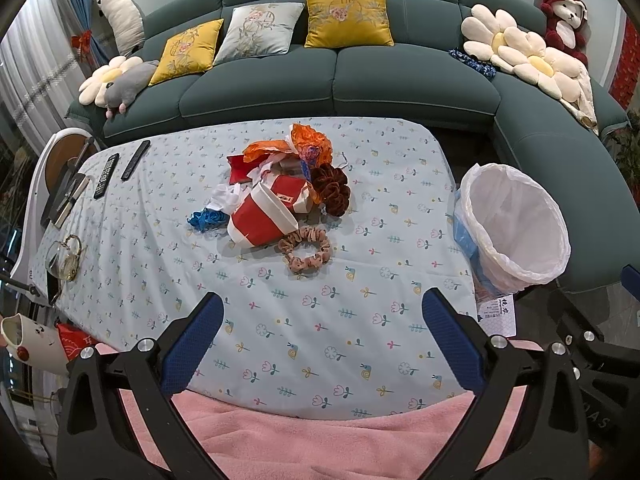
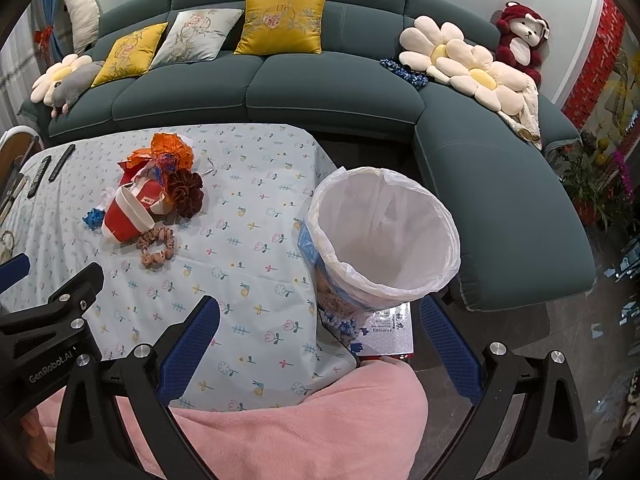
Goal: Collect trash
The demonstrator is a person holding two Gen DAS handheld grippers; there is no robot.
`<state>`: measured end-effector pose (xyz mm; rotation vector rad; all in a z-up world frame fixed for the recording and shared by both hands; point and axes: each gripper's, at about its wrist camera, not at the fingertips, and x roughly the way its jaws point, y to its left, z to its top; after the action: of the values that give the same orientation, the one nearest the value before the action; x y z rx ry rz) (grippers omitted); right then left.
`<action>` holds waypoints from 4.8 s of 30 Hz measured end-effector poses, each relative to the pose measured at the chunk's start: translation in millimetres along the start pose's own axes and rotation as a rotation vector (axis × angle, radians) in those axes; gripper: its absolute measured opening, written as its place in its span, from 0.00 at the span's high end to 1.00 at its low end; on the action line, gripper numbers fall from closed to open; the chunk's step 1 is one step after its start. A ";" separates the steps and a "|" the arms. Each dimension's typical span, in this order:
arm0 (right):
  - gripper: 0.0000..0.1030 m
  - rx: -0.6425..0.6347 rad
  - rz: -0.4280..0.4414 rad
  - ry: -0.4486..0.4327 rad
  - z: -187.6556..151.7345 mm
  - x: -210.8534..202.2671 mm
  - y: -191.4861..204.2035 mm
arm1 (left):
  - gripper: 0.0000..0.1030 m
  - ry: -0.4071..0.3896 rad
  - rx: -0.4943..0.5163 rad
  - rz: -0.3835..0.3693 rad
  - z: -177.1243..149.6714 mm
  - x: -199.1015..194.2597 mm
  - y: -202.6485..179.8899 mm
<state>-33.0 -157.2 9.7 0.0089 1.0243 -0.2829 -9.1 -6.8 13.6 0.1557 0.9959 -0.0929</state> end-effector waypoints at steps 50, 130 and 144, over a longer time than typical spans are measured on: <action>0.07 0.009 0.005 -0.018 4.7 -8.9 -8.0 | 0.08 -0.018 0.004 -0.011 4.5 -3.5 -5.1; 0.52 -0.051 0.237 0.162 48.6 219.4 205.3 | 0.20 0.195 -0.330 -0.161 61.1 247.1 150.1; 0.92 -0.046 0.256 0.217 23.4 227.8 201.3 | 0.21 0.168 -0.288 -0.173 47.7 237.2 144.9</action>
<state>145.1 -18.5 -195.2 0.1307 1.2311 -0.0241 180.3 126.1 -147.7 -0.1894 1.1776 -0.0944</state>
